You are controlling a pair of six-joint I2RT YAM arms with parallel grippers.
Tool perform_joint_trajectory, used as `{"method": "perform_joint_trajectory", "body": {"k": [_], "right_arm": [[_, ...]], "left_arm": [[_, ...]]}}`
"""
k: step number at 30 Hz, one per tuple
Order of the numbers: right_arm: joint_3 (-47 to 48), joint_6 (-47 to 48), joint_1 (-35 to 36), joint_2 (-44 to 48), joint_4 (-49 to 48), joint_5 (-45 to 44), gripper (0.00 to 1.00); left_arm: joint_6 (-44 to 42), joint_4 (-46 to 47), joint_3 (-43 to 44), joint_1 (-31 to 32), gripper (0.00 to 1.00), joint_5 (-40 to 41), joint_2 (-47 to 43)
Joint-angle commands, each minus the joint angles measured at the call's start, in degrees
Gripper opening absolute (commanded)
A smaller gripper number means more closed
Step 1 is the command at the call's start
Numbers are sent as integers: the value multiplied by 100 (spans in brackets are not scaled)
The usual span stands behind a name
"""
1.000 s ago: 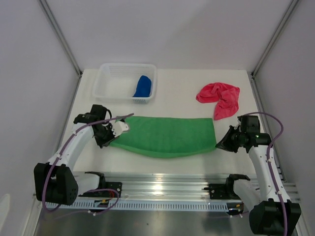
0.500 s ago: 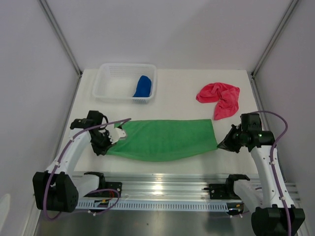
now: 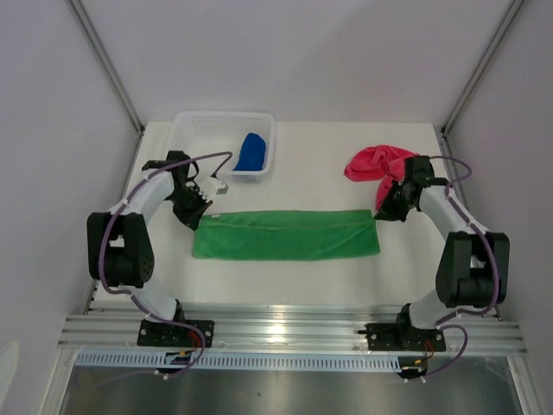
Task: Roll the towels
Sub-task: Fold the towel
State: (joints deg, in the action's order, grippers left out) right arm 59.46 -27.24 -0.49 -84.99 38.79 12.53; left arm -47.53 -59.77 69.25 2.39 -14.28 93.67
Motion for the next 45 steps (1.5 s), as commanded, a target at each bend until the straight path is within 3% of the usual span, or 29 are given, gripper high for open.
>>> {"method": "perform_joint_trajectory", "body": {"k": [1, 8, 33, 35, 38, 39, 41, 45], "right_arm": [[678, 255, -21, -640, -662, -287, 0], [1234, 474, -56, -1660, -601, -410, 0], [1516, 246, -118, -2338, -794, -594, 0], [1568, 246, -109, -2373, -794, -603, 8], [1700, 307, -83, -2391, -864, -595, 32], [1761, 334, -65, -2391, -846, -629, 36], [1919, 421, -30, -2295, -776, -664, 44], [2122, 737, 32, -1829, -723, -910, 48]], "left_arm": [[376, 149, 492, -72, 1, -75, 265], [499, 255, 765, -90, 1, 312, 837], [1132, 940, 1345, -151, 6, 795, 1663], [1201, 967, 1372, -151, 6, 839, 1681], [1333, 1028, 1442, -151, 27, 839, 1725], [1386, 1046, 1459, -151, 39, 839, 1716], [1605, 1072, 1600, -151, 47, 848, 1673], [1913, 1011, 1837, -187, 55, 909, 1365]]}}
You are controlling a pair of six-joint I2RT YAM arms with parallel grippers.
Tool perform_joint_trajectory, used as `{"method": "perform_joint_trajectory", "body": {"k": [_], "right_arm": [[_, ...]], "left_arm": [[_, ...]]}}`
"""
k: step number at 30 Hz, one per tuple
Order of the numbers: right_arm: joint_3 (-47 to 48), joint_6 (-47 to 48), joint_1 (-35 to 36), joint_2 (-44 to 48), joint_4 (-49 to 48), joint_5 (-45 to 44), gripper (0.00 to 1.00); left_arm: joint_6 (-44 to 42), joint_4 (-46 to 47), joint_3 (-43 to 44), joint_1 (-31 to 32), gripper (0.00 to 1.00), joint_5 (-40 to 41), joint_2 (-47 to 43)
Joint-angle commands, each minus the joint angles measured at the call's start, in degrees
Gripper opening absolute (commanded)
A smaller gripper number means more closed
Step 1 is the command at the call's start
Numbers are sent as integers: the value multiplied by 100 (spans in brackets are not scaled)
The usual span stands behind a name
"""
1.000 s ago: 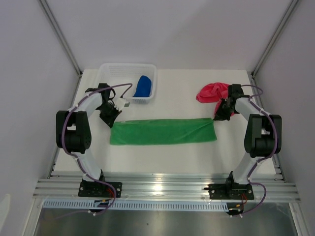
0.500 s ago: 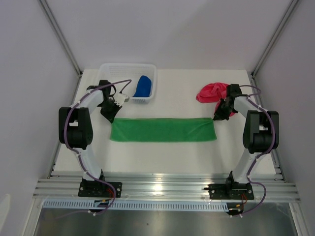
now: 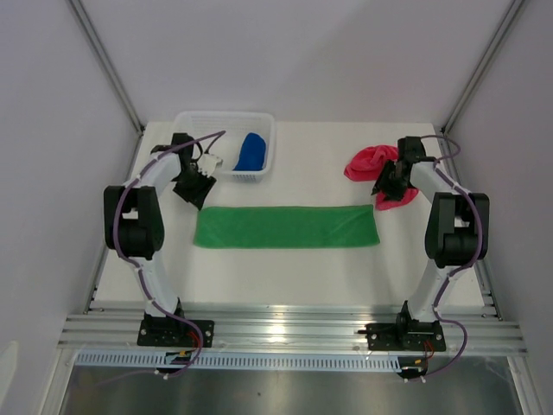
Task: Roll the towels
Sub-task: Fold the towel
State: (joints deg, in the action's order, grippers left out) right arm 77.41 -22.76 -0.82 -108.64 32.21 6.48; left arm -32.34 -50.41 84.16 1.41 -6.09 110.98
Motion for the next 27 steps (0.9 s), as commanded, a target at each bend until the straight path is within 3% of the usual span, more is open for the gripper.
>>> {"method": "perform_joint_trajectory", "body": {"k": [1, 5, 8, 12, 18, 23, 27], "right_arm": [[310, 455, 64, 667, -4, -462, 49], [-32, 694, 363, 1239, 207, -859, 45], [-611, 721, 714, 1451, 137, -527, 20], [-1218, 335, 969, 1407, -241, 90, 2], [-2114, -61, 1014, 1363, -486, -6, 0], [-2291, -44, 645, 906, -321, -437, 0], [-2467, 70, 451, 1256, -189, -551, 0]], "left_arm": [[438, -3, 364, -106, 55, 99, -532], [553, -380, 190, -71, 49, -14, -892], [571, -539, -222, 175, 45, -498, -1052], [588, -504, -935, 535, 44, -613, -1114], [729, -549, -1349, 589, 44, -148, -815], [852, -557, -1367, 589, 43, 501, -279], [738, -443, -1604, 562, 41, 765, -217]]}}
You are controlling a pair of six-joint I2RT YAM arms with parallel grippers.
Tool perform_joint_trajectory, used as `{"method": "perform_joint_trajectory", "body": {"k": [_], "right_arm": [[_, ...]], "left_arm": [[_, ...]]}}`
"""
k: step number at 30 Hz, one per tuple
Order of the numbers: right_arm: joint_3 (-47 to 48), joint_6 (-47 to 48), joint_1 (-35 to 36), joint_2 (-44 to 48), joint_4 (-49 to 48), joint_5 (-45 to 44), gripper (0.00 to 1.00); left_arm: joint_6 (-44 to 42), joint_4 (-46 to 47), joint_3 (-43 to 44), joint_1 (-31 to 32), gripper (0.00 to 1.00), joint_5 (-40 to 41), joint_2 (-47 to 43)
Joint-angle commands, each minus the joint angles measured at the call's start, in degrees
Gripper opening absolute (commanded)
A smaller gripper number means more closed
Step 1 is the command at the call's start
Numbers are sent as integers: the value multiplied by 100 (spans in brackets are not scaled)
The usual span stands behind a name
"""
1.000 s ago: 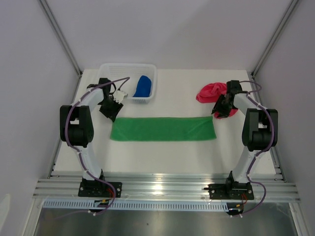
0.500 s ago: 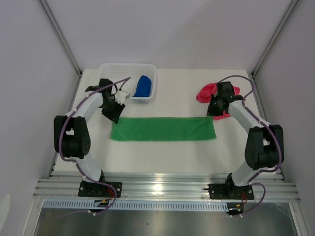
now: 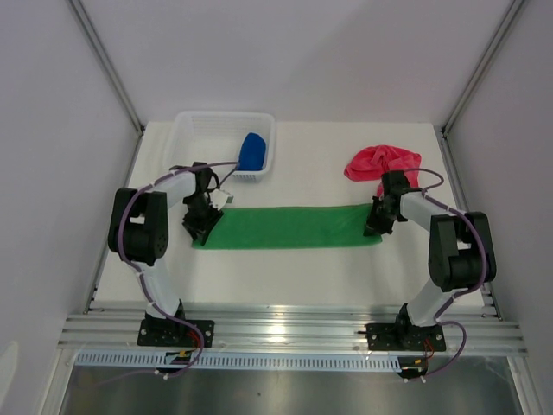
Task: Roll the towels
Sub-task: Fold the towel
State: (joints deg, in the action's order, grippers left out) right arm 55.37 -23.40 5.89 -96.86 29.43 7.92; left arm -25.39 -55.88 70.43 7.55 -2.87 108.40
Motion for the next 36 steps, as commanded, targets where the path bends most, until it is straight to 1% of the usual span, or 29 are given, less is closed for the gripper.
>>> {"method": "perform_joint_trajectory", "body": {"k": [1, 3, 4, 6, 7, 9, 10, 12, 13, 14, 16, 17, 19, 20, 22, 24, 25, 27, 29, 31, 36], "right_arm": [[-273, 134, -220, 166, 107, -696, 0], [-229, 177, -202, 359, 194, -600, 0], [-168, 204, -194, 413, 195, -364, 0], [-71, 178, -176, 545, 334, -231, 1], [-10, 186, -185, 702, 414, -195, 6], [157, 195, -220, 887, 606, -291, 15], [193, 195, -246, 1062, 677, -317, 25], [176, 187, -307, 1221, 783, -388, 33], [123, 186, -334, 1283, 792, -397, 39], [-34, 169, -334, 1275, 784, -388, 42], [-228, 108, -361, 1222, 740, -300, 47], [-342, 55, -352, 1161, 626, -239, 47], [-702, -111, -387, 1143, 433, -73, 49], [-825, -182, -404, 1134, 188, -19, 49], [-1133, -331, -466, 1099, -50, 138, 50], [-1283, -420, -527, 977, -349, 236, 49], [-1423, -516, -528, 932, -455, 323, 47], [-1547, -613, -755, 879, -691, 385, 43], [-1739, -701, -904, 949, -842, 420, 45], [-1793, -719, -984, 1063, -843, 499, 47], [-1837, -850, -1020, 1494, -667, 430, 49]], "left_arm": [[43, 138, -275, -43, 41, 463, 24], [25, 209, -372, -43, 41, 481, -38], [-1, 218, -372, -43, 41, 463, -73], [-45, 130, -303, -43, 41, 376, -222], [-98, 86, -276, -43, 43, 314, -310], [-238, -176, -136, -43, 49, -27, -651], [-474, -265, -127, -35, 52, -412, -801], [-712, -423, -126, -8, 57, -687, -1240], [-879, -450, -126, 1, 59, -723, -1338], [-906, -468, -135, 9, 61, -636, -1374], [-759, -556, -74, -17, 61, -399, -1209], [-670, -599, -30, -43, 59, -302, -1111], [-364, -696, 49, -209, 58, -459, -866], [-283, -679, 119, -271, 57, -634, -803], [-99, -609, 146, -368, 57, -653, -742], [-54, -486, 164, -377, 58, -600, -698], [-28, -451, 164, -377, 58, -583, -689], [-36, -424, 181, -377, 58, -600, -654], [-36, -407, 164, -377, 58, -592, -662], [-89, -406, 128, -386, 58, -591, -723], [-124, -415, 128, -386, 57, -539, -741]]}}
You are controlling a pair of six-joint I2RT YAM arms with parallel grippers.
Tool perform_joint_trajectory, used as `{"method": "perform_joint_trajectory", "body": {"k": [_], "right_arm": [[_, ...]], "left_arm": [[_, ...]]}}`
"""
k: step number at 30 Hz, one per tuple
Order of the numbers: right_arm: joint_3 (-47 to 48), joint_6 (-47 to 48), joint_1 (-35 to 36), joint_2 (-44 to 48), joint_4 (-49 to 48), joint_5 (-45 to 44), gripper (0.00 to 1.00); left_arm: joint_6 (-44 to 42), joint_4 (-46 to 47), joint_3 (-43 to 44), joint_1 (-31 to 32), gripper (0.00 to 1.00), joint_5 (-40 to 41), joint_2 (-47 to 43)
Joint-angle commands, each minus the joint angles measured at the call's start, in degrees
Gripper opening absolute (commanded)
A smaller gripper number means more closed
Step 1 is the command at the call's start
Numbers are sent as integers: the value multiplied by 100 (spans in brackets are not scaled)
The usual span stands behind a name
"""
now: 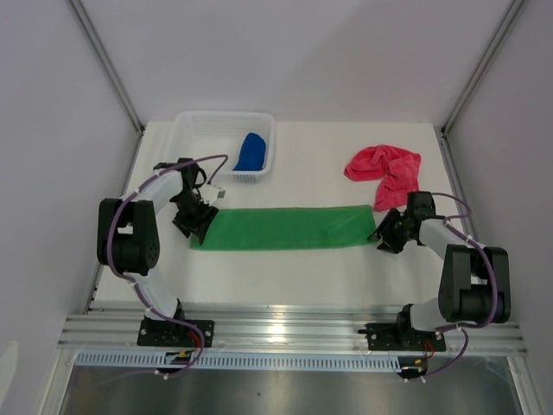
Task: Roll the towels
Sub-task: Fold the towel
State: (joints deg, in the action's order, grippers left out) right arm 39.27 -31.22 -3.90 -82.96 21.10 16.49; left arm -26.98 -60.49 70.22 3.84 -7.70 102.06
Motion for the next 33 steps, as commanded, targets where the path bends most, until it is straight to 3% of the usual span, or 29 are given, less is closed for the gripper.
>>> {"method": "perform_joint_trajectory", "body": {"k": [1, 10, 23, 26, 27, 30, 33], "right_arm": [[-226, -112, -49, 313, 201, -445, 49], [99, -490, -14, 1800, 597, -1182, 52], [-401, -718, 241, 43, -563, -603, 53], [-577, -754, 197, 95, -599, -691, 40], [-613, -780, 162, 139, -599, -761, 28], [-657, -780, 83, 367, -546, -875, 11], [-587, -649, -58, 640, -336, -981, 0]], "left_arm": [[44, 55, 142, -14, 57, -64, -99], [70, 81, 185, -14, 57, 15, -37], [132, 125, 159, -6, 57, -12, 7], [132, 151, 133, -14, 57, 6, -20], [141, 160, 133, -14, 57, -3, -28], [158, 160, 115, -6, 57, -29, -37], [158, 125, 141, -14, 57, -38, -72]]}}
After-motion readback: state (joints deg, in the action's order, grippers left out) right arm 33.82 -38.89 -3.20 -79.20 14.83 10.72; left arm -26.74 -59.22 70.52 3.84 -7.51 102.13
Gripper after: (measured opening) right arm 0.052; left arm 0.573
